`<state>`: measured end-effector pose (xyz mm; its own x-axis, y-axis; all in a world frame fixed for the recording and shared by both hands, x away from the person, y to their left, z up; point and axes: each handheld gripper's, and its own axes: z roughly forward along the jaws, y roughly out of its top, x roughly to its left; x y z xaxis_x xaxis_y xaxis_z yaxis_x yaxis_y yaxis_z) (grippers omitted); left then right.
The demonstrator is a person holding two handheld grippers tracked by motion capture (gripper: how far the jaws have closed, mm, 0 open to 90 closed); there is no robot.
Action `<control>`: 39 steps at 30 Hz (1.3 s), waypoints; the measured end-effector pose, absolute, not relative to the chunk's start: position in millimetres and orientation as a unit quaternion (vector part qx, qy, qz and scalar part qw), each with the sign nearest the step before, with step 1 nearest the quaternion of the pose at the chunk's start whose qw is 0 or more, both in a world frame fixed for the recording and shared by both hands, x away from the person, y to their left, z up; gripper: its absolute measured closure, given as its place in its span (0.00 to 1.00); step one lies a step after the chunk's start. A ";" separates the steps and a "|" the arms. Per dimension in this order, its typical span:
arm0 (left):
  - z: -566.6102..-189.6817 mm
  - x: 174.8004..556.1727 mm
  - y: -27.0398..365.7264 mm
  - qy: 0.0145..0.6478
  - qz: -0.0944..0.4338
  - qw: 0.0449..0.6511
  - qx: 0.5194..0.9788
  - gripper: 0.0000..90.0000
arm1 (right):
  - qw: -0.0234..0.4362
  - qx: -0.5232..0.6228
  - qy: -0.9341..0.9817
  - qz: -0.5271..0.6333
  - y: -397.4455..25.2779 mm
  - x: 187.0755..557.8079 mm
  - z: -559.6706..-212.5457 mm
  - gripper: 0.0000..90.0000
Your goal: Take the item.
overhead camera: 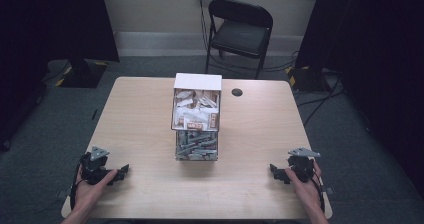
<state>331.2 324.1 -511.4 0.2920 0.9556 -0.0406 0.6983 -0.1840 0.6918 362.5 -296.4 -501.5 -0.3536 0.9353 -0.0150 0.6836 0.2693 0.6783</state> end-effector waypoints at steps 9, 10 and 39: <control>-509.9 333.1 324.7 0.557 0.201 0.307 0.745 0.00 | 0.213 0.528 0.767 0.296 -296.3 362.5 -501.5 0.00; -509.4 333.0 324.5 0.557 0.200 0.305 0.746 0.01 | 0.213 0.528 0.767 0.296 -296.3 362.5 -501.5 0.00; -490.8 327.8 308.4 0.515 0.184 0.337 0.766 0.27 | 0.212 0.528 0.767 0.296 -296.2 362.6 -501.5 0.00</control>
<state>327.8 308.4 -490.8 0.4018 0.9134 -0.0657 0.6659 -0.2422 0.7056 362.6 -296.2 -501.5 -0.3532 0.9355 -0.0130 0.6842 0.2678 0.6784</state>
